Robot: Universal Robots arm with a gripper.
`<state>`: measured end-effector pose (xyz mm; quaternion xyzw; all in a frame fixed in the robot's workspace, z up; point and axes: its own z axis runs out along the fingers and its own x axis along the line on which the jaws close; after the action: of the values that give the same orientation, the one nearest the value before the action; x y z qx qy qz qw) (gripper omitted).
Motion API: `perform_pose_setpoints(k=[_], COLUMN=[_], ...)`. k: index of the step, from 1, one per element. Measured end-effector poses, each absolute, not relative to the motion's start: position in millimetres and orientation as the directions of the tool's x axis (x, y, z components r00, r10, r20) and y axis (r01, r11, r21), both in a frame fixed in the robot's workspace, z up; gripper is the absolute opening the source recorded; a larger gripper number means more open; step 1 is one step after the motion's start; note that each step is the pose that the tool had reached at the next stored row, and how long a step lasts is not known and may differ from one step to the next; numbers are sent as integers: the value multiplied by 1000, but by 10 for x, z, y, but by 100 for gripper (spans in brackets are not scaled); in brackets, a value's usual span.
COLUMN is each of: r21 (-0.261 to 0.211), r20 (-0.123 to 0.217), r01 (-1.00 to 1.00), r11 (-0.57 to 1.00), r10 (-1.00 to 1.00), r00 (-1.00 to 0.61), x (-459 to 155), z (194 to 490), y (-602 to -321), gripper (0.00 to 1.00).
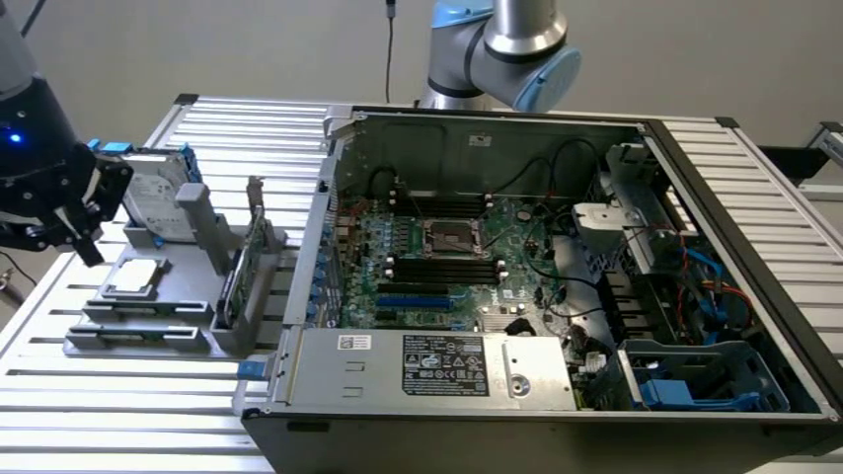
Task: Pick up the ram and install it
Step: 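Pick up the ram and move it above insertion slot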
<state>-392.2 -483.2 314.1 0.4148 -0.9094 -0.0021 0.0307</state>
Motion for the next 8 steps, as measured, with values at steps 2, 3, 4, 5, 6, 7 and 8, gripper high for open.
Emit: perform_pose_setpoints(k=[2, 3, 4, 5, 6, 7, 8], r21=[29, 29, 28, 28, 27, 27, 26], r20=[54, 54, 53, 53, 53, 52, 52], r01=[-777, -789, -800, -811, -821, -832, -841], r11=[628, 614, 599, 585, 570, 555, 540], r10=[-778, -789, -800, -811, -821, -832, -841], r00=[-626, -613, -597, -583, -568, -553, -538], x=[-3922, -3922, -3923, -3922, -3922, -3922, -3922], z=[3133, 3129, 3125, 3121, 3117, 3113, 3109], y=[-4833, -4833, -4832, -4833, -4832, -4832, -4833], gripper=[11, 11, 11, 11, 11, 11, 11])
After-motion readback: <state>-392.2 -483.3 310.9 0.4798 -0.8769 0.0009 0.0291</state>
